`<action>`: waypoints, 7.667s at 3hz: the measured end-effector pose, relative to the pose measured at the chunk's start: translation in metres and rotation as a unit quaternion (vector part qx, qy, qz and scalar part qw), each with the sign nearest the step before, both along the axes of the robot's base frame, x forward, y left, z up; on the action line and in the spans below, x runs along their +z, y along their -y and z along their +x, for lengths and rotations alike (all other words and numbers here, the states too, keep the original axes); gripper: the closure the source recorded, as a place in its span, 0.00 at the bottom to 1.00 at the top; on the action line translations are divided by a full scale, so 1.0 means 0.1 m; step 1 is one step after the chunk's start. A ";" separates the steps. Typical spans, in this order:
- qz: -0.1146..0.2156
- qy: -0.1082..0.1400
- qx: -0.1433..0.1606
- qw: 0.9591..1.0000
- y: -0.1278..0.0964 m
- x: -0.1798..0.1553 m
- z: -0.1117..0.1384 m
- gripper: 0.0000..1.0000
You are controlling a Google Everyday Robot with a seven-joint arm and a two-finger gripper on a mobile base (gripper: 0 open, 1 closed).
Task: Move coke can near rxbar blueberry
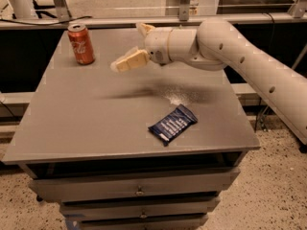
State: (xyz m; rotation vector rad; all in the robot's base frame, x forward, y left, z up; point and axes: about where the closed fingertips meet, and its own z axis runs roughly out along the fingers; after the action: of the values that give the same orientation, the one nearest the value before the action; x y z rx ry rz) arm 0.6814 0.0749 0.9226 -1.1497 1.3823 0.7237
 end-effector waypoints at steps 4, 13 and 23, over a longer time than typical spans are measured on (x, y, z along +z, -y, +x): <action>0.027 0.031 0.033 0.999 -1.03 -0.10 0.91 0.00; 0.025 -0.050 0.020 0.998 -0.07 0.03 -0.24 1.00; -0.052 -0.148 -0.104 0.982 1.83 -0.66 -1.51 0.00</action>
Offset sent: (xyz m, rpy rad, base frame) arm 0.0712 0.0885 0.0041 0.0852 -0.0994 0.0544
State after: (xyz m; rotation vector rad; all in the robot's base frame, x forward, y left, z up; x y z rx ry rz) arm 0.5305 -0.1085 0.8565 -0.9849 1.7797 0.6973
